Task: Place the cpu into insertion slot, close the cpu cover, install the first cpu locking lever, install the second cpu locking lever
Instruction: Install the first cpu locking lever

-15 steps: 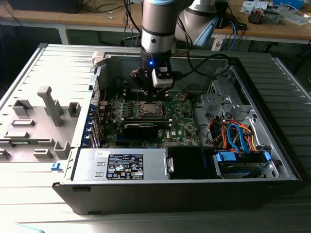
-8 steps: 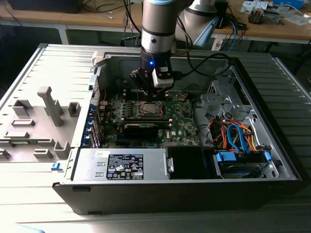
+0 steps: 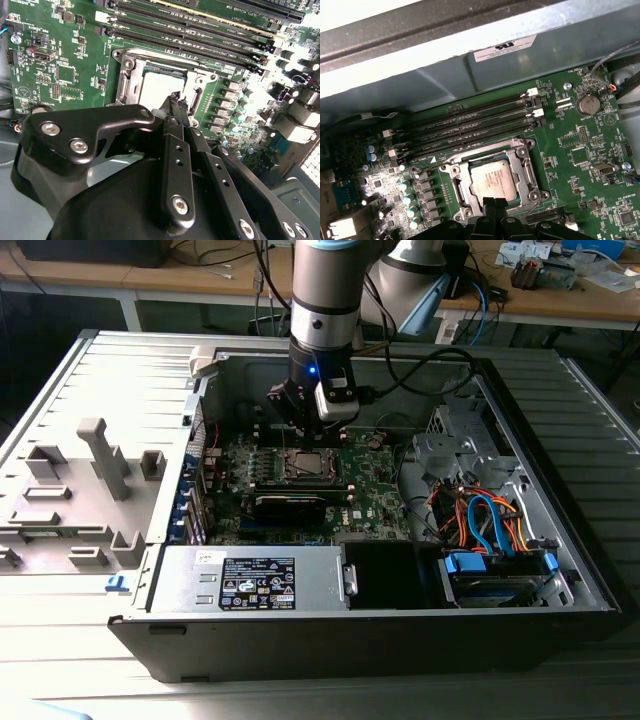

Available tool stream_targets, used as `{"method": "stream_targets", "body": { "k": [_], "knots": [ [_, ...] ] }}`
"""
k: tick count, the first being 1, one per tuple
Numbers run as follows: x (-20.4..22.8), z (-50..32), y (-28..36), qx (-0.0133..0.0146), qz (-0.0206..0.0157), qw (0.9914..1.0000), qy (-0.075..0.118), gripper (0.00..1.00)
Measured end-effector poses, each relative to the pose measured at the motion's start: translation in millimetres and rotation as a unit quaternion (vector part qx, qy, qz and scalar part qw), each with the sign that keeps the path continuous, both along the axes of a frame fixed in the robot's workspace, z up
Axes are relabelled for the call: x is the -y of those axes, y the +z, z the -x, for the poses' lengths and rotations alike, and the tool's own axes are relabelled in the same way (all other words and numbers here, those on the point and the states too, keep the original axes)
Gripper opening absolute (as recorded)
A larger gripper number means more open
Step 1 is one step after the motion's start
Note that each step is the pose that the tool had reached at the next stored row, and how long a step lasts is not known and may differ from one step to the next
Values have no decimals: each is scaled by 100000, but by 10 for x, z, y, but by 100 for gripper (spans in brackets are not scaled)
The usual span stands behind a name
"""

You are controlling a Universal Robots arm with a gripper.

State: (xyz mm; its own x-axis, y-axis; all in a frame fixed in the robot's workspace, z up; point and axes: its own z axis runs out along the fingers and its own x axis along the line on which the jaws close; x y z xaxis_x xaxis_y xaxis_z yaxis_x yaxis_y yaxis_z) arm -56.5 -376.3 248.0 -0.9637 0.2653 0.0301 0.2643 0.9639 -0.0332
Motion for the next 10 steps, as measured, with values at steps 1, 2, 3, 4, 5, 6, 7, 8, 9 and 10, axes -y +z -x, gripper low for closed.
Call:
{"method": "stream_targets", "body": {
  "k": [1,2,3,4,5,6,7,8,9,10],
  "knots": [
    [0,0,0,-1,-34,100000,233,11],
    [1,-1,0,-4,-48,99998,626,11],
    [1,-1,0,-2,-44,99996,894,11],
    [1,-1,0,-7,-44,99992,1246,11],
    [1,-1,0,-4,-46,99987,1582,11],
    [1,-1,0,-5,-44,99982,1900,11],
    [1,-1,0,-6,-45,99979,2050,11],
    [1,-1,0,-5,-46,99976,2177,11],
    [1,-1,0,-4,-45,99971,2390,11],
    [1,-1,0,-3,-49,99968,2535,11]
  ]
}}
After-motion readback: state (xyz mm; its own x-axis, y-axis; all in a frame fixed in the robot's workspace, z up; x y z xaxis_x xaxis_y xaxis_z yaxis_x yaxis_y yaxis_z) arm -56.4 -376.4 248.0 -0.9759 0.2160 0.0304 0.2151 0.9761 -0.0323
